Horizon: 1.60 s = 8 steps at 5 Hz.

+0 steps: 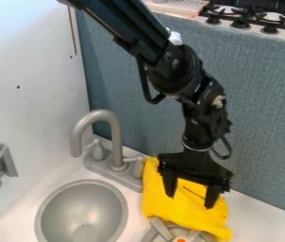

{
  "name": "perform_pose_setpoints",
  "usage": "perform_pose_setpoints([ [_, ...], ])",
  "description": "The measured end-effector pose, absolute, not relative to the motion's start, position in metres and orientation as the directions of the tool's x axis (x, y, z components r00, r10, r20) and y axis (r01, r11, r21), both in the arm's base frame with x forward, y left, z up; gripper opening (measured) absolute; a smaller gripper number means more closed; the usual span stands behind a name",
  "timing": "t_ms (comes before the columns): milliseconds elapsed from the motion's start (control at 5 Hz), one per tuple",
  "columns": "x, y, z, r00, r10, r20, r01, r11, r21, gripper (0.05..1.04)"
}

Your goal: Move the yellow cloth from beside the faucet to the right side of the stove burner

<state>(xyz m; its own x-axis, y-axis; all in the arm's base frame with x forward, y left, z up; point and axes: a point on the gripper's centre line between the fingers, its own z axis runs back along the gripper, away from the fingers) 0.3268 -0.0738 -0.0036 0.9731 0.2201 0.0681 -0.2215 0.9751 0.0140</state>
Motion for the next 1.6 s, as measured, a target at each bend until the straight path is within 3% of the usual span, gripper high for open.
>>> perform_pose_setpoints([
  [400,0.366,-0.056,-0.032,0.963,0.251,0.096,-0.258,0.964,0.067,1.001],
  [600,0.372,-0.046,-0.054,0.964,0.252,0.085,-0.259,0.962,0.088,1.001],
  [1000,0.381,-0.037,-0.098,0.958,0.280,0.056,-0.283,0.957,0.062,1.001],
  [1400,0.397,-0.054,-0.107,0.944,0.321,0.076,-0.318,0.947,-0.054,1.001],
  [1600,0.395,-0.092,-0.104,0.975,0.211,0.066,-0.204,0.974,-0.100,1.001],
])
